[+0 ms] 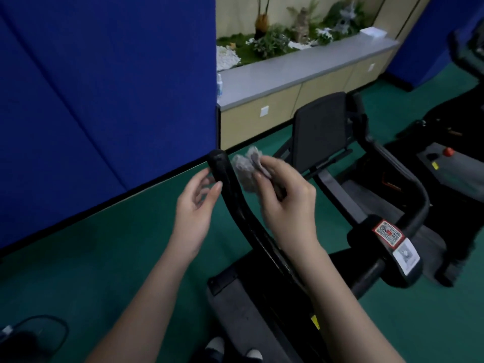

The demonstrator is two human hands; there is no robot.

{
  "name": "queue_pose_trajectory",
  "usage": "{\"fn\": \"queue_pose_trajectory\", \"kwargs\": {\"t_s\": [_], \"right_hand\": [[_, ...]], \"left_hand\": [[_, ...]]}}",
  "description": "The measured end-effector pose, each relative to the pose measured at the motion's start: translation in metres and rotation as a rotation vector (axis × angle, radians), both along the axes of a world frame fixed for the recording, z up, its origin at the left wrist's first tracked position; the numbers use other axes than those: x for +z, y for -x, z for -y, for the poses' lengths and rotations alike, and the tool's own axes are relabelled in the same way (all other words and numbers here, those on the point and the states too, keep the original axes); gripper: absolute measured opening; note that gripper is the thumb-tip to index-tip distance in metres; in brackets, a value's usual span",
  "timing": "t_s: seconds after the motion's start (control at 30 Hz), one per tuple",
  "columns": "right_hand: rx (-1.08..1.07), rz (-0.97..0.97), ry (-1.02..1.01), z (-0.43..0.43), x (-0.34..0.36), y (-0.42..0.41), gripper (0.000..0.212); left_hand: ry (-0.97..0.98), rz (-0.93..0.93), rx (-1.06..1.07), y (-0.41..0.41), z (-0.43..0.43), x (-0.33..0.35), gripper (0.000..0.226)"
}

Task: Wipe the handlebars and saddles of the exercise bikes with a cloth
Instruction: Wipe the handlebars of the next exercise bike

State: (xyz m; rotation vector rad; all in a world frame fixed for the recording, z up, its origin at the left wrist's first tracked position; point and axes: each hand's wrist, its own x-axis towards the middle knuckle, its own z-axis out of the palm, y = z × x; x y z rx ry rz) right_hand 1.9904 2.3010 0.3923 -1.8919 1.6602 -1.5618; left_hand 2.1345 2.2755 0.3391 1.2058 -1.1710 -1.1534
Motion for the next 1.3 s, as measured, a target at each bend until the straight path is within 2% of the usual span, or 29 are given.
{"fn": "queue_pose_trajectory", "kwargs": {"t_s": [0.13,0.2,0.3,0.37,0.43,0.53,0.67,0.73,0.9,1.03,1.17,1.3], "right_hand": [[0.121,-0.156,0.119,0.039,0.027,-0.021,0.021],[0.221,-0.230,0.102,0.057,0.038,-0.030,0.024],[0.439,-0.424,-0.127,0.076,0.047,-0.038,0.024],[0.523,-0.486,-0.293,0.084,0.049,-0.035,0.021],[0.510,-0.444,-0.383,0.090,0.053,-0.031,0.018],[0.343,-0.362,-0.434,0.090,0.048,-0.027,0.018],[0.136,-0.103,-0.226,0.055,0.021,-0.035,0.016],[0.085,-0.039,-0.177,0.044,0.013,-0.038,0.019],[-0.003,-0.094,-0.189,0.019,-0.008,-0.030,0.017],[-0.081,-0.102,-0.014,0.011,-0.017,-0.035,0.020],[0.050,-0.189,0.125,0.030,-0.012,-0.045,0.028],[0.172,-0.363,0.118,0.019,-0.022,-0.029,0.029]], "left_hand": [[-0.044,-0.247,0.043,0.007,0.003,0.005,0.028],[-0.077,-0.330,0.049,0.006,0.004,0.005,0.029],[-0.091,-0.375,0.063,0.006,0.004,0.006,0.030],[-0.096,-0.383,0.058,0.006,0.003,0.007,0.030],[-0.101,-0.392,0.045,0.006,0.003,0.008,0.031],[-0.109,-0.416,0.033,0.006,0.003,0.008,0.034],[-0.112,-0.438,0.037,0.006,0.002,0.006,0.034],[-0.121,-0.442,0.030,0.005,0.003,0.006,0.034],[-0.124,-0.432,0.022,0.003,0.003,0.006,0.041],[-0.141,-0.478,0.018,0.006,0.002,0.006,0.037],[-0.121,-0.520,-0.029,0.003,-0.001,0.004,0.033],[-0.137,-0.500,-0.035,0.000,-0.005,-0.003,0.036]]}}
